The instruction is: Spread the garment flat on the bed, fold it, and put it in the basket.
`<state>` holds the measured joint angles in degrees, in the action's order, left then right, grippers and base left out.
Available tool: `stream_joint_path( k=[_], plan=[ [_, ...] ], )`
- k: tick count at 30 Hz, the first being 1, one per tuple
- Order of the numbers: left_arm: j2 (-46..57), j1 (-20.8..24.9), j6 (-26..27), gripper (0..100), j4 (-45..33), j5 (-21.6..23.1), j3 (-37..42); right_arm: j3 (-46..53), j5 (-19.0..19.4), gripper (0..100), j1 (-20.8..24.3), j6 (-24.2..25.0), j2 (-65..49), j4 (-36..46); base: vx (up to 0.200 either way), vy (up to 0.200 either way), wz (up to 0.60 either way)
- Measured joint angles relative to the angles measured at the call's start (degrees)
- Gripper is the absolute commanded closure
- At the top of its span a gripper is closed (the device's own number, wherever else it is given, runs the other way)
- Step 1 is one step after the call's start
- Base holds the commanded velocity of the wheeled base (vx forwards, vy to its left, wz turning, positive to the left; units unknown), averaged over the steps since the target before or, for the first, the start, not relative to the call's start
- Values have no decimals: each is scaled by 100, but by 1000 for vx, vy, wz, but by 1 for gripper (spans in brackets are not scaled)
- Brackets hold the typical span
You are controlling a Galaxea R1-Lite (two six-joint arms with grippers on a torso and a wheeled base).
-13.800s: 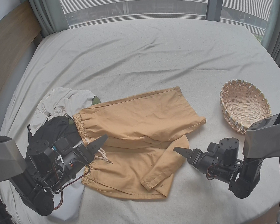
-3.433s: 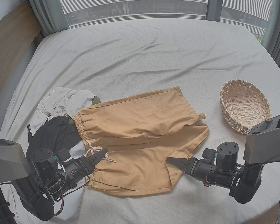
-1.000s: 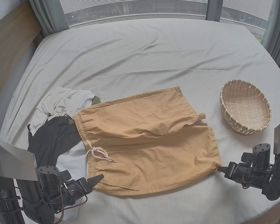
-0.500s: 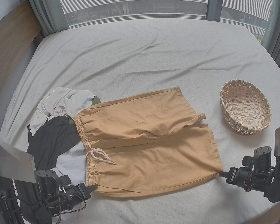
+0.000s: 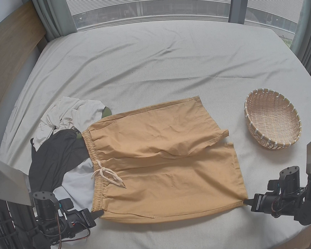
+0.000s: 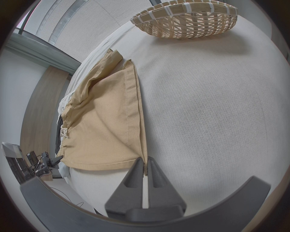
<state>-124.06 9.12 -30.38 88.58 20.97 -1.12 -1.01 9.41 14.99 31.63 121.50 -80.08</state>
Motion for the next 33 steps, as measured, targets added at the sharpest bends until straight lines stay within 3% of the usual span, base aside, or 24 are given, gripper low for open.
stream_joint_path(
  k=[7, 14, 21, 33],
  plan=[
    [0, -35, 57, 100, -67, -1, 9, 0, 13, 100, 66, -167, -190, 380, 0, 0, 0],
    [13, -41, 567, 100, -613, 0, 11, 0, 11, 100, 173, -219, -288, 519, 0, 0, 0],
    [85, -50, 707, 100, -803, -4, 11, 0, 13, 100, 215, -249, -318, 627, 0, 0, 0],
    [163, -127, 1281, 100, -1712, -4, 11, 0, 174, 100, 256, -545, -712, 1660, 0, 0, 0]
  ],
)
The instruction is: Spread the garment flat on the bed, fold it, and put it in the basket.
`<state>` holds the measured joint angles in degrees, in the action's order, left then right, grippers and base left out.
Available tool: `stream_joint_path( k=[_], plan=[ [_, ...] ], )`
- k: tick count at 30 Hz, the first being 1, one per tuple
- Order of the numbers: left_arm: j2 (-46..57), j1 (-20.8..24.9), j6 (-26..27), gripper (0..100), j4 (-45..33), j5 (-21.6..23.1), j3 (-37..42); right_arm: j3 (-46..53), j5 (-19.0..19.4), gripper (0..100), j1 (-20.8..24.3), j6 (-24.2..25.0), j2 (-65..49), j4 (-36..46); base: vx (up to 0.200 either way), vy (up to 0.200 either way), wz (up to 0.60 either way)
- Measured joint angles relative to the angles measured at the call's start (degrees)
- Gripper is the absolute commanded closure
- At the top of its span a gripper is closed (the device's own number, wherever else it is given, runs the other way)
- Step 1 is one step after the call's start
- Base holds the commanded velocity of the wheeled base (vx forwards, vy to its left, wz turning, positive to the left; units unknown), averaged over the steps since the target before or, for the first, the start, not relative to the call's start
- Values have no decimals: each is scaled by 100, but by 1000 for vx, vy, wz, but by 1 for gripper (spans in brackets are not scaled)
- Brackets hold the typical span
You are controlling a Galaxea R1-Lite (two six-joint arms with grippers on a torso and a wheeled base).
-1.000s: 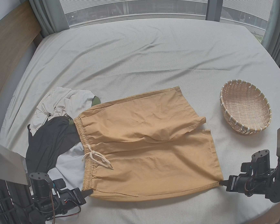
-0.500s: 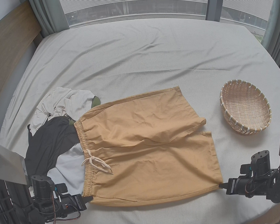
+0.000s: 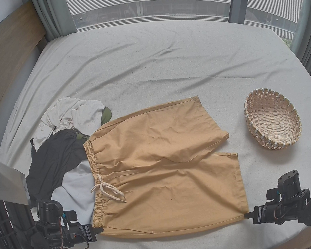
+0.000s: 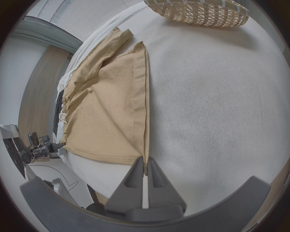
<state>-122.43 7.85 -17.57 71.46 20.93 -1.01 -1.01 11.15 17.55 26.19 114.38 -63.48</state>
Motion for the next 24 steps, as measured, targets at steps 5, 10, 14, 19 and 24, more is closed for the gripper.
stream_joint_path(
  k=[5, 10, 14, 19, 24],
  plan=[
    [176, -89, 46, 100, -304, 4, 0, 0, 56, 100, 2, -18, -206, 200, 0, 0, 0],
    [374, -151, 38, 100, -174, 74, 5, 5, 80, 100, -17, -16, -322, -104, 0, 0, 0],
    [488, -155, -52, 100, 246, 156, 5, 5, 146, 100, -61, 28, -358, -914, 0, 0, 0],
    [603, -133, -400, 100, 1443, 202, -2, 0, 278, 100, -173, 244, -389, -2063, 0, 0, 0],
    [820, -102, -859, 100, 1734, 227, -232, -325, 354, 100, -262, 450, -551, -2361, 0, 0, 0]
  ],
)
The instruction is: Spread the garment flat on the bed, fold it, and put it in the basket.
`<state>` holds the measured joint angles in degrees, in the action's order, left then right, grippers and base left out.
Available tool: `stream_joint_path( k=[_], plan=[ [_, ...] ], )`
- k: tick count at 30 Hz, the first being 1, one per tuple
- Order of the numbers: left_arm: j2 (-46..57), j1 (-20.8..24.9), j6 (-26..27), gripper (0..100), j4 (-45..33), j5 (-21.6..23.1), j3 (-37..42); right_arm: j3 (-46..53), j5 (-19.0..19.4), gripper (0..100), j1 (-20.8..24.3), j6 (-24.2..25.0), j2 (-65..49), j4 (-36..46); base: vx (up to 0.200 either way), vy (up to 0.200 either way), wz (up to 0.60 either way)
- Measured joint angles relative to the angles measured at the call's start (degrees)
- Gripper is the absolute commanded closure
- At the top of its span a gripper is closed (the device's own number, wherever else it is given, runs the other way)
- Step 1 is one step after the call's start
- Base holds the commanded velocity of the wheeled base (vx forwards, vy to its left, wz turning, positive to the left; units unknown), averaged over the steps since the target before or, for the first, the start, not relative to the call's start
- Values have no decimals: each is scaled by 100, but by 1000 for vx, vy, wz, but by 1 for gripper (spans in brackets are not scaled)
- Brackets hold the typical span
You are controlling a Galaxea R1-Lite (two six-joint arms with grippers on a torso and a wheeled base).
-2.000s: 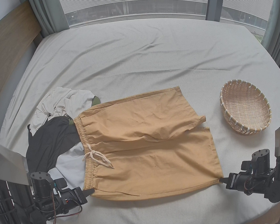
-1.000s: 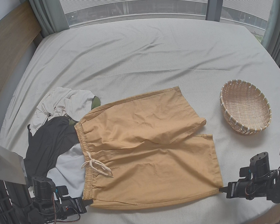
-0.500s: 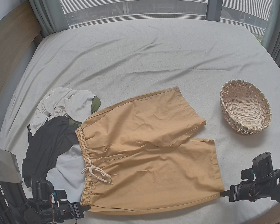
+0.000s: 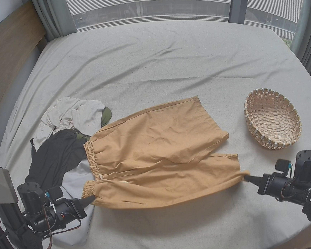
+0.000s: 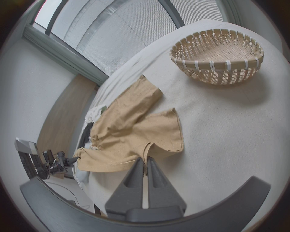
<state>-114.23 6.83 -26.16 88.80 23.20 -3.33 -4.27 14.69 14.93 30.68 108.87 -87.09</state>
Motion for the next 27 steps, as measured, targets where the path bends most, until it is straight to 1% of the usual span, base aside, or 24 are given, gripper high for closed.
stream_joint_path(
  k=[4, 8, 12, 16, 18, 27],
  plan=[
    [201, 37, -273, 100, 7, -65, -311, -471, 33, 100, -35, 111, -163, -46, 0, 0, 0],
    [373, 107, -479, 100, -6, -317, -689, -1108, 66, 100, -35, 163, -254, -39, 0, 0, 0],
    [527, 161, -640, 100, -17, -456, -962, -1560, 83, 100, -38, 200, -282, -26, 0, 0, 0],
    [723, 196, -1064, 100, -23, -530, -1282, -1904, 88, 100, -44, 251, -295, 9, 0, 0, 0],
    [800, 204, -1178, 100, -23, -596, -1419, -2059, 88, 100, -50, 268, -301, 99, 0, 0, 0],
    [896, 218, -1218, 100, -26, -741, -1619, -2662, 88, 100, -80, 268, -311, 511, 0, 0, 0]
  ],
)
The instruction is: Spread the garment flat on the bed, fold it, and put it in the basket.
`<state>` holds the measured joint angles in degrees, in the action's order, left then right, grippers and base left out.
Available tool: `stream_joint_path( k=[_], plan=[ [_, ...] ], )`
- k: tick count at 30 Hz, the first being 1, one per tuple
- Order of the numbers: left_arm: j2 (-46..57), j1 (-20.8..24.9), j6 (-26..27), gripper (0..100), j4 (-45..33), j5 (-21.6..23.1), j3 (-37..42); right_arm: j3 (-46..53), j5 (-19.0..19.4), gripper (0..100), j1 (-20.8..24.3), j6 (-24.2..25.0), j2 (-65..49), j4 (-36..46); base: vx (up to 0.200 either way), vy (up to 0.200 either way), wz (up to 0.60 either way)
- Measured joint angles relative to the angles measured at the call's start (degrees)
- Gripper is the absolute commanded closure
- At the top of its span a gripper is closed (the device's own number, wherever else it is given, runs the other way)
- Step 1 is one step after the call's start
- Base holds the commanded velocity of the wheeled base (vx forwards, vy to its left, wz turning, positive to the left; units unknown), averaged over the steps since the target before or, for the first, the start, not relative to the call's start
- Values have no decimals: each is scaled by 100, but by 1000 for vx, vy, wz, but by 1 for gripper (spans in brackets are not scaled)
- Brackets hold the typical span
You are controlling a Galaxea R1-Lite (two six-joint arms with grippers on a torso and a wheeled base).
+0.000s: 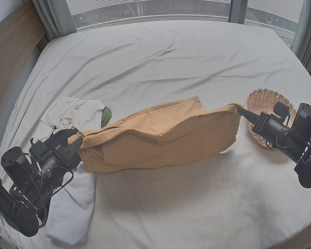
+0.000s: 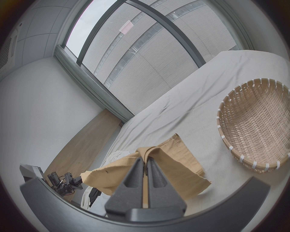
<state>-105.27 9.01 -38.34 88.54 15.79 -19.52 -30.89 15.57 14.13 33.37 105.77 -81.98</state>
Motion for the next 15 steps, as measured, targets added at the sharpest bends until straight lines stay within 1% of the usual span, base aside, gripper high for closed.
stream_joint_path(
  k=[8, 15],
  plan=[
    [-71, -11, 7, 100, 2, -99, 72, -500, -2, 100, -5, -4, -17, 513, 0, 0, 0],
    [-286, -4, 30, 100, 4, -132, 113, -714, 0, 100, -40, -6, -6, 595, 0, 0, 0]
  ],
)
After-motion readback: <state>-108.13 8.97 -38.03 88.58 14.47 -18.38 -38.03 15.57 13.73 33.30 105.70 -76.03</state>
